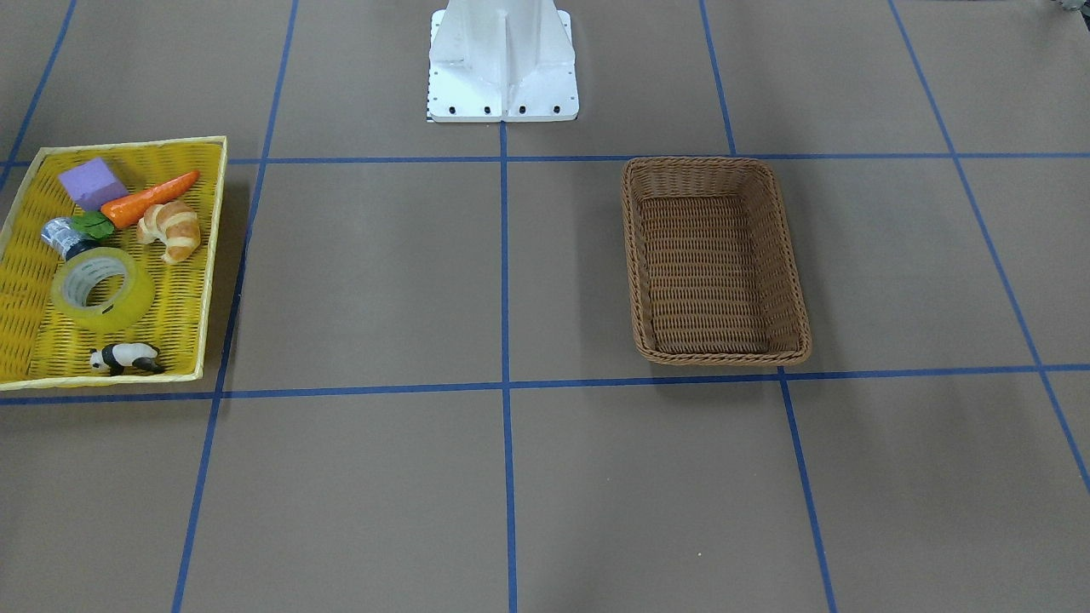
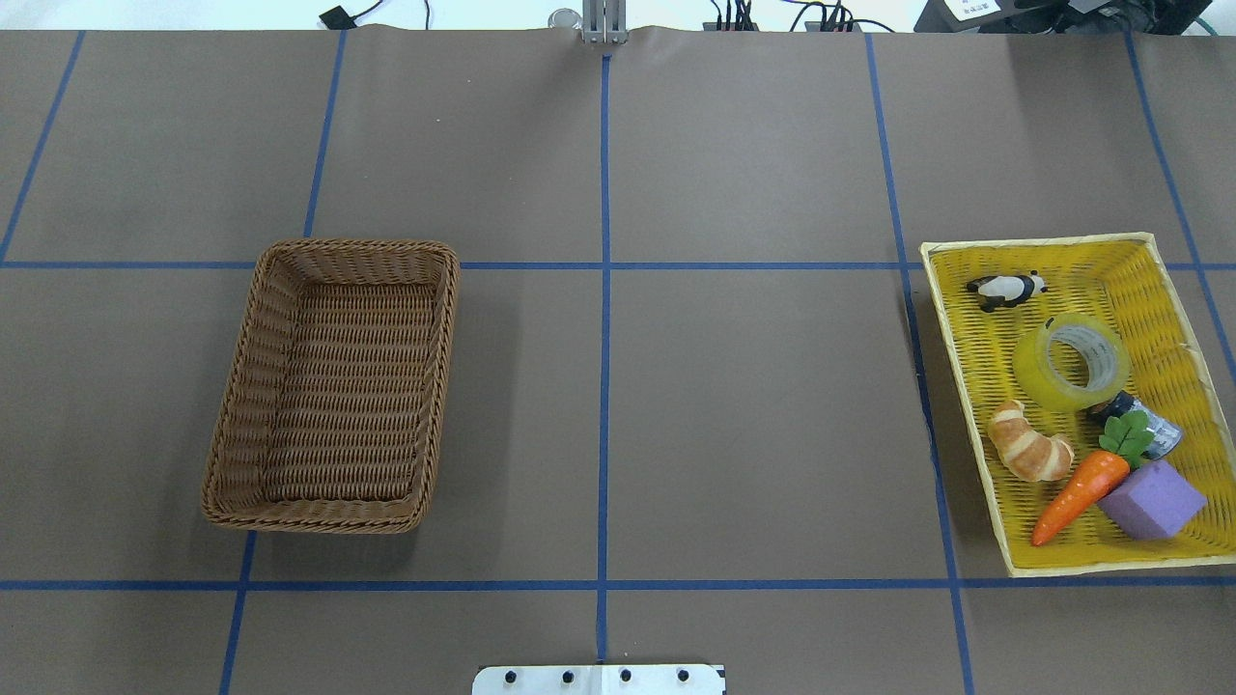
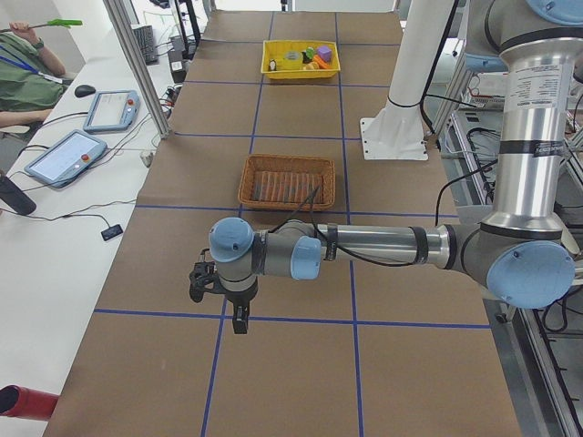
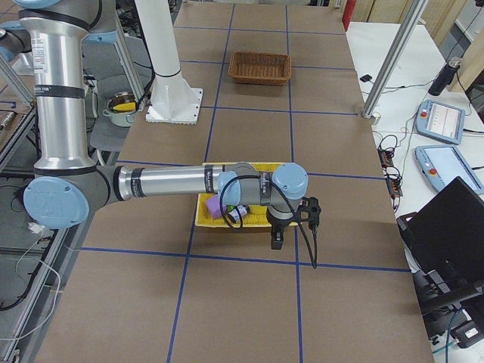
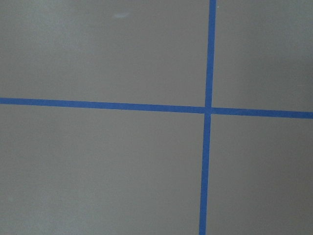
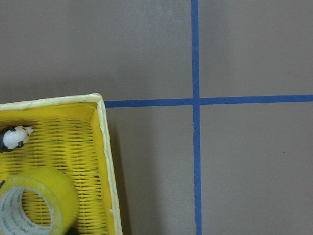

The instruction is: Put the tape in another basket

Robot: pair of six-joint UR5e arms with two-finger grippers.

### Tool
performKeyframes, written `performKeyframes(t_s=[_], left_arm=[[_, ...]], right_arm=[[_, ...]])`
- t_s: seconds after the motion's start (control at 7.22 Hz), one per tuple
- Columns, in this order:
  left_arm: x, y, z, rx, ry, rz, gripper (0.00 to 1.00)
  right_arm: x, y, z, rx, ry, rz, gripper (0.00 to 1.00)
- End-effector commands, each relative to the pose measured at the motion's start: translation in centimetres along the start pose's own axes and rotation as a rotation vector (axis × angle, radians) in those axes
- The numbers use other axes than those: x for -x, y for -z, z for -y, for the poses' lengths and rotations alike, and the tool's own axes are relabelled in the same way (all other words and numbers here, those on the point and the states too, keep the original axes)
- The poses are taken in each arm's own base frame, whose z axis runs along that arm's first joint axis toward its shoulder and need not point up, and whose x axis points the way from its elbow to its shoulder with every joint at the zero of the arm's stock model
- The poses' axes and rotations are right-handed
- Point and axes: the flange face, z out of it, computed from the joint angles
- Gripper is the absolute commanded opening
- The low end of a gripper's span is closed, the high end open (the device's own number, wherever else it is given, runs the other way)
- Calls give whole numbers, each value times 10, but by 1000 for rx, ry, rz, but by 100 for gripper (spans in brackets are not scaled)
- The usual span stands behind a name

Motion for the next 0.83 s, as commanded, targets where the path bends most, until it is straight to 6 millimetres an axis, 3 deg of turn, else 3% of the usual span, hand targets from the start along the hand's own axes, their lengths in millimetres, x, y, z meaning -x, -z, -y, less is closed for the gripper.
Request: performKeyframes(t_s=[0.0, 0.14, 0.28, 0.55, 0.69], left_arm=[[1, 0, 0, 1, 3, 0, 99], [1, -1, 0, 3, 4, 10, 99], [2, 0, -1, 2, 7, 11, 99], [-8, 6, 4, -14, -16, 0, 99], [-17, -11, 4, 20, -24, -1, 99]], right_arm=[[2, 2, 1, -7, 10, -2, 100], [4, 3, 2, -9, -3, 0, 100], [20, 15, 7, -43, 38, 4, 100], [82, 57, 20, -137, 152, 20, 100], [100, 50, 24, -123, 173, 34, 100]])
